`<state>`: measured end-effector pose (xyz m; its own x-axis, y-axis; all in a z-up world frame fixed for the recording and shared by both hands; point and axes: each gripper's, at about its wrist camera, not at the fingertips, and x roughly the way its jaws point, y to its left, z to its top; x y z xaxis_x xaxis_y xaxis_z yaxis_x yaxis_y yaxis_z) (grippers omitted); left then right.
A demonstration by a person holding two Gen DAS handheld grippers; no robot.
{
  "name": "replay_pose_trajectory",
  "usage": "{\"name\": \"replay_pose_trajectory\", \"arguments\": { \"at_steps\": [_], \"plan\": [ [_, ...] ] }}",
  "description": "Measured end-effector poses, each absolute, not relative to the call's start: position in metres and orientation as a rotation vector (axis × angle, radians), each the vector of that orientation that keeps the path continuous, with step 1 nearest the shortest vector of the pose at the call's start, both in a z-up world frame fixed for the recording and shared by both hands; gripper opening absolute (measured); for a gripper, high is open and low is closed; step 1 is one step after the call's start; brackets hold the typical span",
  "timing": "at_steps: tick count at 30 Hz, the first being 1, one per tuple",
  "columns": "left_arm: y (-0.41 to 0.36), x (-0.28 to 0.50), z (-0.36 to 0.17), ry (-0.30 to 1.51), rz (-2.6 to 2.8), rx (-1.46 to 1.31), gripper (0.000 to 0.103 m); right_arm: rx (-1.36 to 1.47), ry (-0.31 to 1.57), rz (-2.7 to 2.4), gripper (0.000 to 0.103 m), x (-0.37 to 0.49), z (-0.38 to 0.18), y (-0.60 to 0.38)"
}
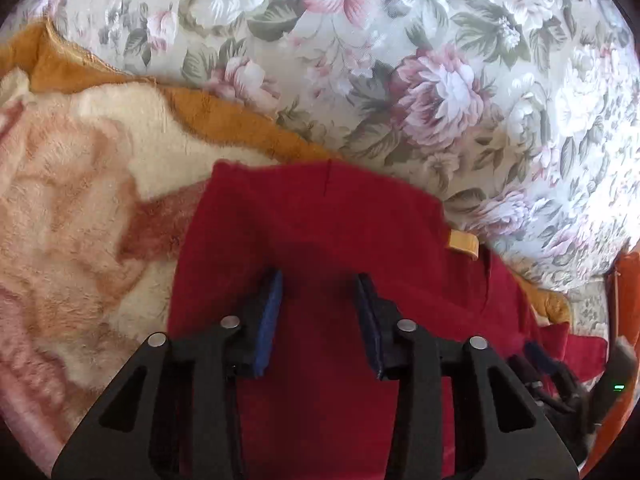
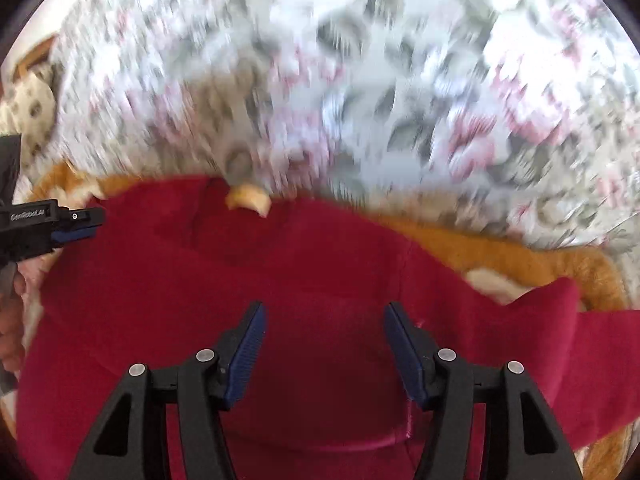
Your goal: Fold small clothes
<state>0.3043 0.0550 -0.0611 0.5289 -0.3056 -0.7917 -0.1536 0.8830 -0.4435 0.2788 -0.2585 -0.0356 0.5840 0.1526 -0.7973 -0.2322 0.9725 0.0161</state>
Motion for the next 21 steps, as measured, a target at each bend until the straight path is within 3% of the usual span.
{"name": "replay_pose_trajectory", "arguments": {
  "at_steps": [8,10,11,12,21],
  "plan": [
    [0.052,0.289,-0.03,1.01,-0.097,-0.451,0.036,-0.12,0.918,0.198,0.059,0.283,-0.04,-0.253],
    [0.049,0.259,-0.011,0.932,-0.133,-0.476,0.049,-0.055,0.87,0.176,0.059,0.263,-0.019,-0.263],
    [0.045,0.237,-0.002,0.895,-0.154,-0.479,0.066,-0.026,0.813,0.174,0.059,0.249,-0.006,-0.269],
    [0.041,0.22,0.002,0.877,-0.163,-0.476,0.076,-0.013,0.768,0.169,0.059,0.234,0.005,-0.275],
    [-0.014,0.102,-0.026,0.863,-0.2,-0.424,0.076,0.006,0.607,-0.181,0.059,0.13,0.027,-0.429]
  ]
}}
